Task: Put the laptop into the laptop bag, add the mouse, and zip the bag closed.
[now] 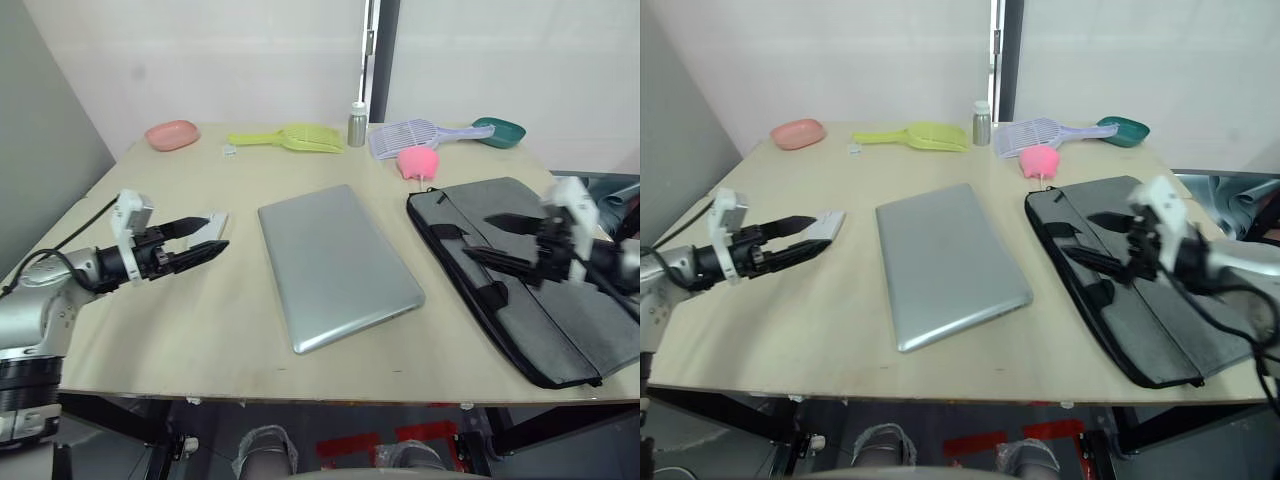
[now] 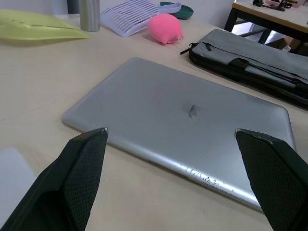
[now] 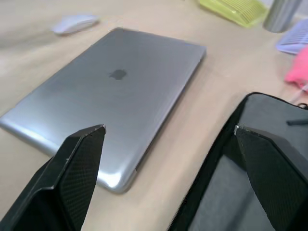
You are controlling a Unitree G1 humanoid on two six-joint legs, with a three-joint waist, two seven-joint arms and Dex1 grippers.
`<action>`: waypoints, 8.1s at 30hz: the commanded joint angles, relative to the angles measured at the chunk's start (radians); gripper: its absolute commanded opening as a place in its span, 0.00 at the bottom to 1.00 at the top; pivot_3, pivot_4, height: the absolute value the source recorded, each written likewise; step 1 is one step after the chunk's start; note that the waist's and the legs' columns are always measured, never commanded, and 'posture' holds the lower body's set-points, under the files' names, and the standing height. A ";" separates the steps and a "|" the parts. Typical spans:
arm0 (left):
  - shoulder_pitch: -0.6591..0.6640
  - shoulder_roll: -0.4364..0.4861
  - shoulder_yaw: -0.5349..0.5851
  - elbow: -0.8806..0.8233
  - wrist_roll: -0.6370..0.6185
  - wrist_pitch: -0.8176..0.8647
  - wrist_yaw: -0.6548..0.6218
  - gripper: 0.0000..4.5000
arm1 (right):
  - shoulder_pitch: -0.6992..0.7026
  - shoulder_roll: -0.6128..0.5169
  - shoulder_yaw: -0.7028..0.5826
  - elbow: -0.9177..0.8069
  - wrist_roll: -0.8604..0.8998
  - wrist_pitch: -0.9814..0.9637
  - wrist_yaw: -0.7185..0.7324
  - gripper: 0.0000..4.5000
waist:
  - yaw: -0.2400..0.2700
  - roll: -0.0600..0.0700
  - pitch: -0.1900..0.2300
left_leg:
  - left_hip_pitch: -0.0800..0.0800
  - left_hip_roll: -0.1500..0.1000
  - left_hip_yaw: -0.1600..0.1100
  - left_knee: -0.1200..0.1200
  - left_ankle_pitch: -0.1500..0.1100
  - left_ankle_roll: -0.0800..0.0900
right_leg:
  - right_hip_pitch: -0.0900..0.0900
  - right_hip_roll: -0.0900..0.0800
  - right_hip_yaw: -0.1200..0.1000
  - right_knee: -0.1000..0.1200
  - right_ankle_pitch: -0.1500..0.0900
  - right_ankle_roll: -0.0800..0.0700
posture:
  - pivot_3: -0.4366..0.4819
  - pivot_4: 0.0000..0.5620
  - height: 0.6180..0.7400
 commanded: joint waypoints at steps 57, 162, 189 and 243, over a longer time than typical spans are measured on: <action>-0.339 -0.256 -0.251 0.580 -0.049 0.808 0.137 1.00 | -0.570 0.532 0.550 0.903 -0.743 -0.578 0.034 0.01 | -0.004 -0.001 -0.001 | -0.008 -0.001 -0.004 0.005 0.000 -0.003 | -0.004 -0.001 -0.001 0.004 0.001 -0.001 | 0.48 0.27 1.00; -0.263 -0.125 -0.259 0.122 -1.354 0.770 1.010 0.09 | 0.206 0.050 -0.003 -0.134 -0.155 0.352 -0.434 0.99 | 0.008 -0.003 0.006 | -0.014 0.001 -0.007 0.002 0.000 -0.012 | 0.000 -0.001 -0.011 -0.013 0.010 0.025 | 0.48 0.27 1.00; -0.253 -0.179 -0.319 0.119 -1.368 0.758 1.013 0.09 | 0.114 0.127 -0.051 -0.142 -0.079 0.421 -0.394 0.00 | 0.003 -0.003 0.005 | -0.013 0.000 -0.006 0.010 0.000 -0.011 | 0.001 -0.001 -0.007 -0.005 0.006 0.017 | 0.48 0.27 1.00; -0.309 -0.536 -0.120 0.329 -1.369 0.805 1.276 0.09 | -0.286 0.145 -0.246 -0.144 0.212 0.798 -0.386 0.00 | 0.013 -0.003 0.006 | -0.011 0.000 -0.002 0.010 0.000 -0.010 | 0.000 -0.001 -0.002 -0.004 0.007 0.019 | 0.48 0.27 1.00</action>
